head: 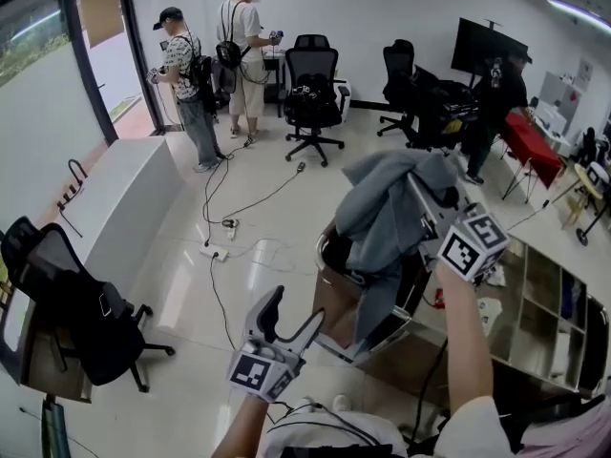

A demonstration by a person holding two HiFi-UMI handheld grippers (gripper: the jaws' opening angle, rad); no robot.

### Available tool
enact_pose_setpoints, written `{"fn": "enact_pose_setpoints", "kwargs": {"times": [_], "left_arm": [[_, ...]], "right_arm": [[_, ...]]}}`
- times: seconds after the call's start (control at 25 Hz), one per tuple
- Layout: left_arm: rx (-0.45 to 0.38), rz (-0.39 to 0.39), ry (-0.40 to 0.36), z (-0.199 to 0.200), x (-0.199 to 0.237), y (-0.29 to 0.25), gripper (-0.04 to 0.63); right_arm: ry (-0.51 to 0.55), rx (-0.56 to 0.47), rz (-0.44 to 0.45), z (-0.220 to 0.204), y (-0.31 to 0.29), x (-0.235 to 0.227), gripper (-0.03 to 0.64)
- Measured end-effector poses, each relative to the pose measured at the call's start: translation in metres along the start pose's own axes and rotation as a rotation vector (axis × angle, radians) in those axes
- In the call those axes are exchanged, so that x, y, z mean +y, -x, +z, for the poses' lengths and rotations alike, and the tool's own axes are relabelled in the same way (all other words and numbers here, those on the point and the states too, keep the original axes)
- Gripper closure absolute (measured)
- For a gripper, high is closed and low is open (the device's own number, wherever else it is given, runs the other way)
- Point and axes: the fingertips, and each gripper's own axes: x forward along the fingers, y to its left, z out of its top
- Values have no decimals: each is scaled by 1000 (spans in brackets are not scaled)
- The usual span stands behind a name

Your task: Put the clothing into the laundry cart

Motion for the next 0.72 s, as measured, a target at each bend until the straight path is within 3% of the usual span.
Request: {"fn": "enact_pose_setpoints", "kwargs": {"times": [0.12, 0.28, 0.36, 0.52, 0.64, 0.72], "left_arm": [[24, 33, -34, -25, 18, 1, 250], [30, 75, -24, -28, 28, 7, 250], [34, 91, -26, -28, 33, 9, 250], [41, 114, -17, -28, 45, 7, 250], [34, 113, -20, -26, 46, 5, 250], [35, 103, -27, -25, 45, 3, 250]], "right_arm": [[-55, 124, 72, -68, 15, 41, 463], [-179, 427, 210, -180, 45, 103, 455], [-182, 517, 254, -211, 64, 132, 453], [-169, 544, 225, -233, 87, 165, 429], [-179, 570, 213, -252, 111, 186, 256], [-191, 562, 185, -255, 127, 190, 222]]}}
